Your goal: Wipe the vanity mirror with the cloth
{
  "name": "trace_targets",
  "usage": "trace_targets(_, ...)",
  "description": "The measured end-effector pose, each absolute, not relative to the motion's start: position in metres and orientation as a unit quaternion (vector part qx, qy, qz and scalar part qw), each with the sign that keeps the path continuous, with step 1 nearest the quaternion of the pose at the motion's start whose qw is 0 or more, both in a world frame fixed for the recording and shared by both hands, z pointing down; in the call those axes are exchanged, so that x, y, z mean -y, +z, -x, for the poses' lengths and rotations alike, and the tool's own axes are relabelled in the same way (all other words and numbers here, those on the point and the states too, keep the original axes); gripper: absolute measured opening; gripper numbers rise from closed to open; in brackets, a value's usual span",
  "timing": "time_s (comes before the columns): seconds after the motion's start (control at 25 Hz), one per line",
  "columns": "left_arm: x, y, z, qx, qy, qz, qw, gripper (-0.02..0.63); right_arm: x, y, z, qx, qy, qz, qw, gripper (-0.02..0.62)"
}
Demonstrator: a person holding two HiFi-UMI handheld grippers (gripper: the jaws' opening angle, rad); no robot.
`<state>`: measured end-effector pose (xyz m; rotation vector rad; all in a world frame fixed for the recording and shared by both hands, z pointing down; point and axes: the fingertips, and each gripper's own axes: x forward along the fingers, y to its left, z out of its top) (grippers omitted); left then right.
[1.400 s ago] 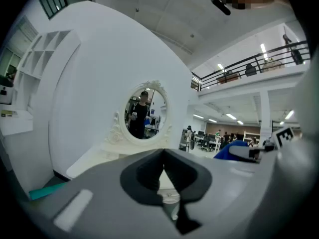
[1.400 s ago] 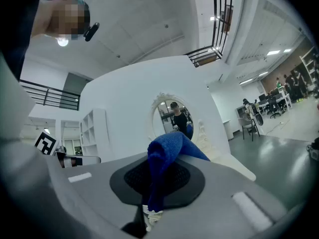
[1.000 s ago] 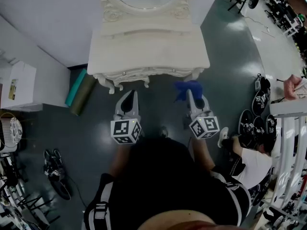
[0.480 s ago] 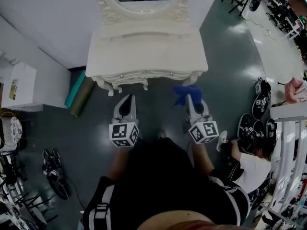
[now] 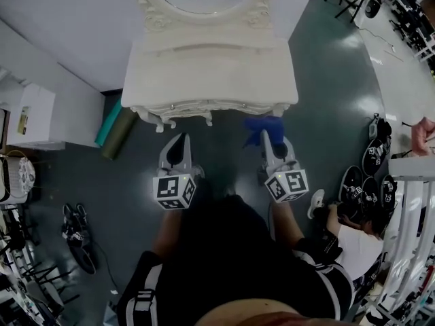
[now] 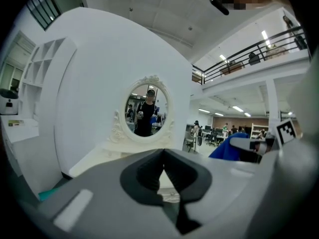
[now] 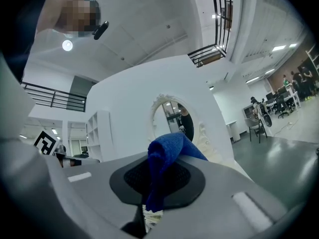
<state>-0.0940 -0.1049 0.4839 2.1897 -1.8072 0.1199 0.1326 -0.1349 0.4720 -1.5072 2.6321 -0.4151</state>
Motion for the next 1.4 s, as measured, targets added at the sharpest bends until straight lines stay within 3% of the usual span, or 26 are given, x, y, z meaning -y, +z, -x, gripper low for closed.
trace_targets(1.0, 0.138, 0.465, 0.050, 0.582, 0.014, -0.801, 0.140, 0.008, 0.158, 0.459, -0.166, -0.840, -0.117, 0.526, 0.057, 0.029)
trace_targets(1.4, 0.137, 0.459, 0.062, 0.606, 0.016, -0.785, 0.131, 0.008, 0.174, 0.461, -0.143, -0.850, -0.127, 0.508, 0.058, 0.029)
